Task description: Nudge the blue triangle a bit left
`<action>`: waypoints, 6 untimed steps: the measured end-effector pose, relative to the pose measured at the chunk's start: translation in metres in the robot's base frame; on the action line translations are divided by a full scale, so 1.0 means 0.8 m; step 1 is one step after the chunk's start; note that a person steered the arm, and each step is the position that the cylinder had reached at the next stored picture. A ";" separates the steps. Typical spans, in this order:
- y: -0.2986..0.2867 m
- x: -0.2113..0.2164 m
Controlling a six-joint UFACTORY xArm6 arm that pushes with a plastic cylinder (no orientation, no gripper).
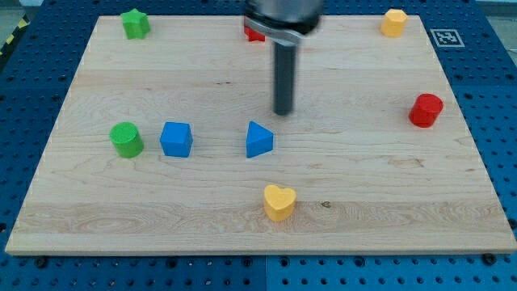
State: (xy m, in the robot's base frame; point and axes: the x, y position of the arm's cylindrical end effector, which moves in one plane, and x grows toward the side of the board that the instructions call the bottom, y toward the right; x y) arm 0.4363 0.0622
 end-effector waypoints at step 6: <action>-0.021 0.067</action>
State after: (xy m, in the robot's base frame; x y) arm 0.4902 0.0452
